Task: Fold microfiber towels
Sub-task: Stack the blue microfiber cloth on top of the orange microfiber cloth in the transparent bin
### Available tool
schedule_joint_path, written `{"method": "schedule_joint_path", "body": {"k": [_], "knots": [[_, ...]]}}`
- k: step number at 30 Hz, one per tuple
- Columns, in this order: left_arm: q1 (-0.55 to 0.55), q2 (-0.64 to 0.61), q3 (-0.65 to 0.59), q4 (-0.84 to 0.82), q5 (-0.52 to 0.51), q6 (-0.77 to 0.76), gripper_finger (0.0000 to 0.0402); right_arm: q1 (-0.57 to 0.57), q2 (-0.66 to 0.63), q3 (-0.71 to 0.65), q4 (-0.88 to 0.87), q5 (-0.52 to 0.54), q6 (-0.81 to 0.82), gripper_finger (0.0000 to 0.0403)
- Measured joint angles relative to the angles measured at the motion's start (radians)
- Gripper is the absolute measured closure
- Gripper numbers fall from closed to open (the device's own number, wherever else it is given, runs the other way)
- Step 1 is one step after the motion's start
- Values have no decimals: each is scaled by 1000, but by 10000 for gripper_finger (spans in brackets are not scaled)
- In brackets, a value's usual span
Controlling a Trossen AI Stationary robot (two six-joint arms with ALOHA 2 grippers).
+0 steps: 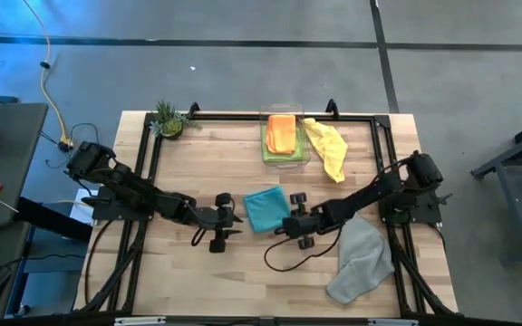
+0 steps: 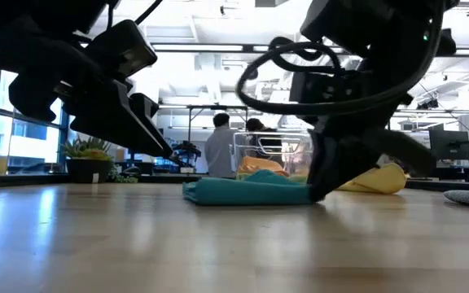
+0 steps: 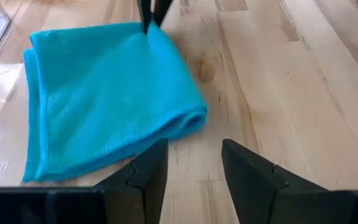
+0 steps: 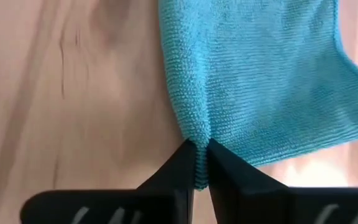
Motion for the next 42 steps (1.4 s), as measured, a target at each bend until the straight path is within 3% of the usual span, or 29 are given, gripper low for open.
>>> {"method": "schedule_joint_path", "body": {"k": [3, 8, 17, 23, 29, 37, 42], "knots": [[0, 0, 0, 0, 6, -20, 260, -5, -36, 0, -71, -6, -35, 379], [28, 0, 0, -9, 56, -65, 254, -5, -59, 0, -158, -108, -17, 363], [156, 0, 0, 3, 220, -78, 268, -2, -102, 36, -204, -192, 261, 241], [176, 0, -1, 68, 288, -50, 281, 23, -248, -13, -204, -101, 386, 192], [90, 76, 100, 85, 194, 48, 260, 46, -287, -100, -52, -52, 402, 194], [22, 279, 319, 15, 1, 150, 180, 51, -285, -100, -35, -1, 380, 197], [20, 369, 385, -26, -29, 151, 164, 61, -285, -100, -26, 2, 364, 197]]}}
